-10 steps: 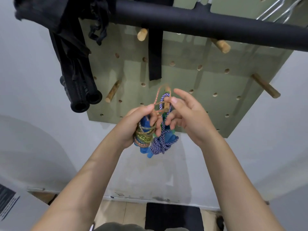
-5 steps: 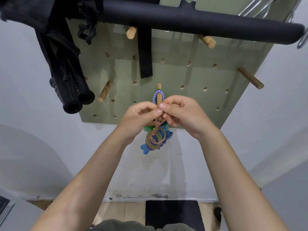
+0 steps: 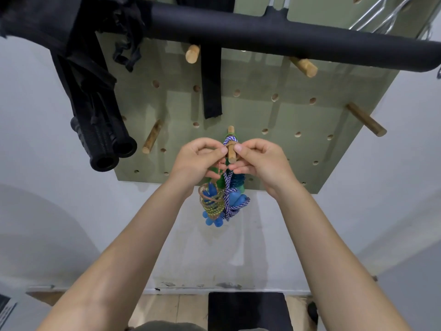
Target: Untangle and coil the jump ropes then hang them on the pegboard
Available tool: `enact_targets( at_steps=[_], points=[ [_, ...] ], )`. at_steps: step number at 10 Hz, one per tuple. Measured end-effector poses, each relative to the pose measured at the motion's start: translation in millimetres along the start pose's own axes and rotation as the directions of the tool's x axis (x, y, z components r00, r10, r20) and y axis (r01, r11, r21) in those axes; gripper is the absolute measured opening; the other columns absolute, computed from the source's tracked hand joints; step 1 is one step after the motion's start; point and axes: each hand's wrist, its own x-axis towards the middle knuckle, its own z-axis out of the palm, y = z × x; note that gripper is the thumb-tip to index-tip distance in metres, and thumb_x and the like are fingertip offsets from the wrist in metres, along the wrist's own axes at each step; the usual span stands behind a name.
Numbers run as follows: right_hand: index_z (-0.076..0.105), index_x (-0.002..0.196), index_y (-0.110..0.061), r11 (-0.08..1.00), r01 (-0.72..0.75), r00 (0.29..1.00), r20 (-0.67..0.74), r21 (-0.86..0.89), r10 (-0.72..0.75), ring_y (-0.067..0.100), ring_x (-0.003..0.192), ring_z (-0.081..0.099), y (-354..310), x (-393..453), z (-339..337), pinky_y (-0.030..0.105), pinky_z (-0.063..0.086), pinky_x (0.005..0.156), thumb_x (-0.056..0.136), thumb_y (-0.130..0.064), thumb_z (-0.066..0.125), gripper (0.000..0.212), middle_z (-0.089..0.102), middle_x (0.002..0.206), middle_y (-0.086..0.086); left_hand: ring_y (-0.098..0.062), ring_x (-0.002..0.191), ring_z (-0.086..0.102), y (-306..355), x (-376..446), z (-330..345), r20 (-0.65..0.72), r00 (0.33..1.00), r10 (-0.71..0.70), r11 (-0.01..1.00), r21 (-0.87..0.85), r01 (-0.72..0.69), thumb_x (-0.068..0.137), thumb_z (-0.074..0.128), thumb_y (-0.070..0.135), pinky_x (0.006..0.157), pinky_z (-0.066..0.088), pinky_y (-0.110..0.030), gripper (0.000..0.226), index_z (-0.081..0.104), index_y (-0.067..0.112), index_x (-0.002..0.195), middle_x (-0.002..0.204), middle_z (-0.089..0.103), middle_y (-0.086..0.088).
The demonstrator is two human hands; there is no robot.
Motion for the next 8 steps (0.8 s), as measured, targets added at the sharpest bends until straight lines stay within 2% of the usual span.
enact_targets(
  at_steps=[1,2,3,4,5,6,7,8],
  points=[
    [0.056,0.096,0.002,0.998,0.006,1.000,-0.015,0.065,-0.005,0.024,0.061,0.073,-1.2,3.5,4.3,0.024,0.058,0.056,0.091,-0.004,0.065,0.012,0.071,0.072,0.013,-0.018,0.071,0.069,0.1,5.8,1.1,-0.002,1.000,0.000,0.998,-0.064,0.000,0.088,0.071,0.012,0.062,0.060,-0.031,0.004,0.067,0.010,0.089,0.081,0.070,-0.009],
    [0.053,0.091,-0.002,0.998,0.025,0.998,-0.067,0.057,-0.022,0.020,0.058,0.071,-3.4,11.8,8.4,0.023,0.056,0.055,0.090,-0.004,0.066,0.014,0.065,0.078,0.018,-0.020,0.074,0.068,0.9,16.5,3.3,-0.026,1.000,-0.007,0.996,-0.090,0.005,0.088,0.071,0.015,0.072,0.061,-0.037,0.006,0.068,0.009,0.089,0.081,0.070,-0.010],
    [0.052,0.085,-0.004,0.999,0.030,0.994,-0.108,-0.024,-0.033,0.021,0.060,0.071,-1.5,23.4,9.7,0.026,0.057,0.058,0.090,-0.006,0.067,0.017,0.062,0.080,0.021,-0.018,0.073,0.068,0.0,27.5,4.7,-0.057,0.998,-0.021,0.996,-0.088,0.016,0.087,0.072,0.015,0.072,0.061,-0.037,0.008,0.069,0.008,0.087,0.081,0.070,-0.010],
    [0.054,0.081,-0.006,0.997,0.024,0.988,-0.150,-0.068,-0.034,0.032,0.077,0.070,0.9,34.1,9.4,0.035,0.060,0.072,0.089,-0.010,0.070,0.018,0.062,0.089,0.028,-0.011,0.066,0.067,-0.3,36.6,5.9,-0.106,0.994,-0.025,0.996,-0.082,0.017,0.085,0.075,0.015,0.065,0.060,-0.029,0.008,0.068,0.010,0.084,0.077,0.068,-0.007],
    [0.056,0.086,-0.002,0.999,0.009,0.987,-0.162,-0.052,-0.018,0.032,0.081,0.068,2.2,37.7,10.0,0.031,0.060,0.069,0.090,-0.012,0.069,0.017,0.063,0.100,0.038,-0.008,0.062,0.067,-2.1,42.6,6.1,-0.107,0.994,-0.026,0.996,-0.086,0.017,0.084,0.076,0.015,0.062,0.060,-0.027,0.011,0.067,0.009,0.085,0.075,0.067,-0.006],
    [0.058,0.095,-0.001,0.999,-0.005,0.986,-0.169,-0.049,-0.003,0.031,0.078,0.068,3.4,34.7,12.9,0.030,0.059,0.067,0.091,-0.014,0.068,0.017,0.063,0.103,0.039,-0.009,0.062,0.066,-4.2,43.8,4.8,-0.088,0.996,-0.030,0.997,-0.076,0.023,0.084,0.075,0.015,0.060,0.059,-0.027,0.010,0.067,0.010,0.083,0.075,0.067,-0.006],
    [0.057,0.094,-0.002,1.000,-0.003,0.985,-0.173,-0.019,-0.001,0.027,0.072,0.068,5.2,30.2,14.5,0.029,0.058,0.066,0.092,-0.014,0.067,0.016,0.068,0.087,0.026,-0.012,0.063,0.065,-8.6,45.9,1.4,-0.067,0.998,-0.011,0.996,-0.090,0.005,0.085,0.075,0.014,0.059,0.059,-0.026,0.009,0.067,0.011,0.081,0.073,0.066,-0.005],
    [0.058,0.091,-0.005,1.000,0.007,0.987,-0.161,0.017,-0.004,0.028,0.077,0.069,6.6,15.9,17.3,0.037,0.059,0.081,0.093,-0.011,0.065,0.010,0.069,0.084,0.016,-0.013,0.070,0.067,-7.6,34.4,-1.1,-0.028,0.999,0.034,0.998,-0.058,-0.036,0.086,0.074,0.013,0.064,0.060,-0.029,0.006,0.069,0.011,0.089,0.078,0.069,-0.004]
  ],
)
